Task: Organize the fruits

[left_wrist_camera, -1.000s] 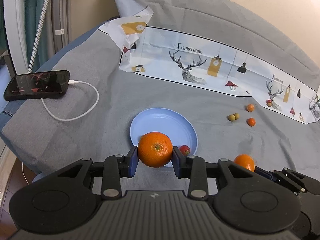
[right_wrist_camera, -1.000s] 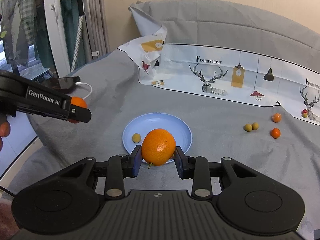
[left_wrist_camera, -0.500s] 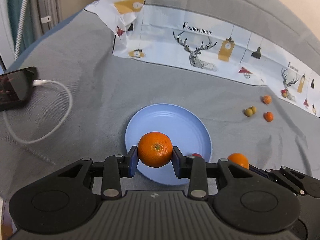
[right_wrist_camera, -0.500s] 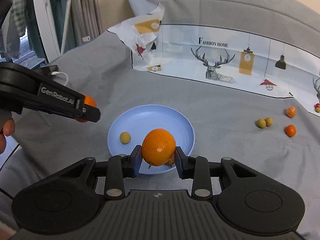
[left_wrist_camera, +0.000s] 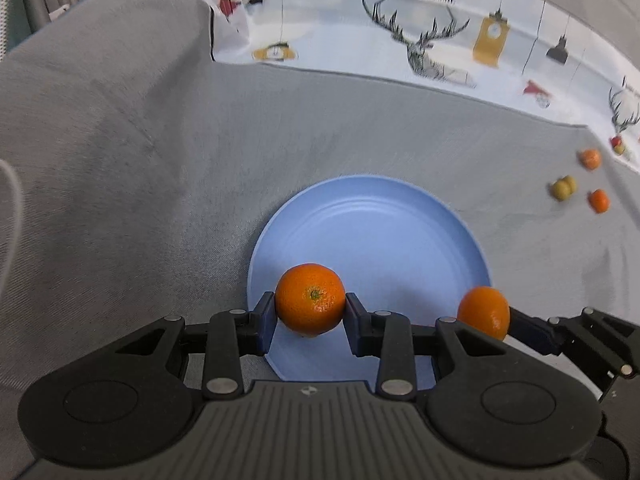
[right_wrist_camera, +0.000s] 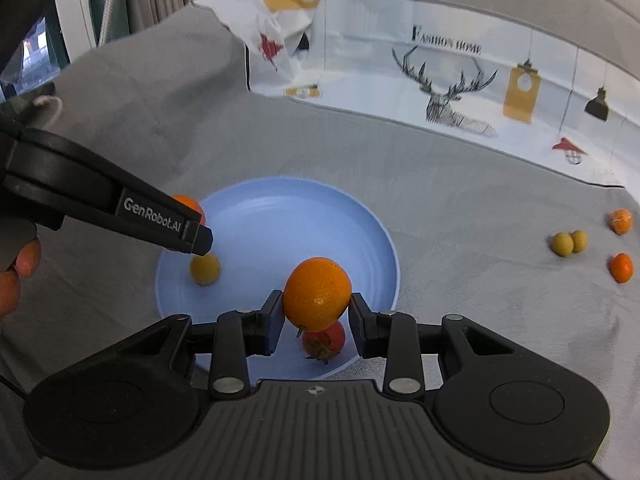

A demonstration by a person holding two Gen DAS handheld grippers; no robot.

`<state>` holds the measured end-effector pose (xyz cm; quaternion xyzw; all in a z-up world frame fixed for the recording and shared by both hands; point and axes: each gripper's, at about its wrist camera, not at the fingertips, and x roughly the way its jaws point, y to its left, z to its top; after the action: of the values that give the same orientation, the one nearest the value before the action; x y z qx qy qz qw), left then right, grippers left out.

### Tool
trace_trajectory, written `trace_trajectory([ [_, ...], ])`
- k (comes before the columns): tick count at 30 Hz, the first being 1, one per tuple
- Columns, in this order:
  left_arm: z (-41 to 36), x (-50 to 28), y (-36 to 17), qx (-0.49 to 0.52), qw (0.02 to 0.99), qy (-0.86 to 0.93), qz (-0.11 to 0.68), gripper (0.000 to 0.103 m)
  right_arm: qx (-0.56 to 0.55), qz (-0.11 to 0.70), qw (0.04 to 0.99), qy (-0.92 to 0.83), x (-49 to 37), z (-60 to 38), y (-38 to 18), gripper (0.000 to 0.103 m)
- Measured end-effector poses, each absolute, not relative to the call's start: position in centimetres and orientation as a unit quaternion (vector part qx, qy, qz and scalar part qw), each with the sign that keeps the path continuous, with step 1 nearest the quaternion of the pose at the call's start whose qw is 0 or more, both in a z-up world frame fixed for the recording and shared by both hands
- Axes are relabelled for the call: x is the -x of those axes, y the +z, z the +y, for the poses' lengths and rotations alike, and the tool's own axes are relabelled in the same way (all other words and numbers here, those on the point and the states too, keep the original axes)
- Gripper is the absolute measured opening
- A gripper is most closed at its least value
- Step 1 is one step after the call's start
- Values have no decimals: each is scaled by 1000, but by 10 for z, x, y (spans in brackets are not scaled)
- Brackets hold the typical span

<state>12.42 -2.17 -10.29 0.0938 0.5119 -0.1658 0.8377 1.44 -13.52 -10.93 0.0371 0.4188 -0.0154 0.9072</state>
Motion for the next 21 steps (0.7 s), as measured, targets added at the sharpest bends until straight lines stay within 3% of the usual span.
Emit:
trace_trajectory([
  [2,-23,-128,-109,-98,836,-164,514,43,-33,425,905,-13,-21,-134,-116,36],
  [4,-24,-130,-109,-98,839,-171,507,63,-32,429,903,-4,-27,-135,-122,38],
  [5,-24,-129,-105,-96,844,-173,499,84,-33,430,902,1,-31,-135,-123,40],
  [6,-23,-127,-101,-93,849,-174,489,100,-33,429,903,5,-33,-135,-123,51],
  [7,-22,-124,-95,-91,857,-174,476,103,-31,427,904,6,-35,-135,-122,64],
  [9,-22,-118,-85,-92,863,-180,463,102,-24,419,907,-2,-33,-135,-116,77],
  [13,-16,-100,-69,-89,861,-182,466,102,-20,420,907,-8,-16,-137,-98,89],
  [21,17,-28,-37,-67,861,-174,474,103,-37,419,907,-31,55,-125,-56,97],
])
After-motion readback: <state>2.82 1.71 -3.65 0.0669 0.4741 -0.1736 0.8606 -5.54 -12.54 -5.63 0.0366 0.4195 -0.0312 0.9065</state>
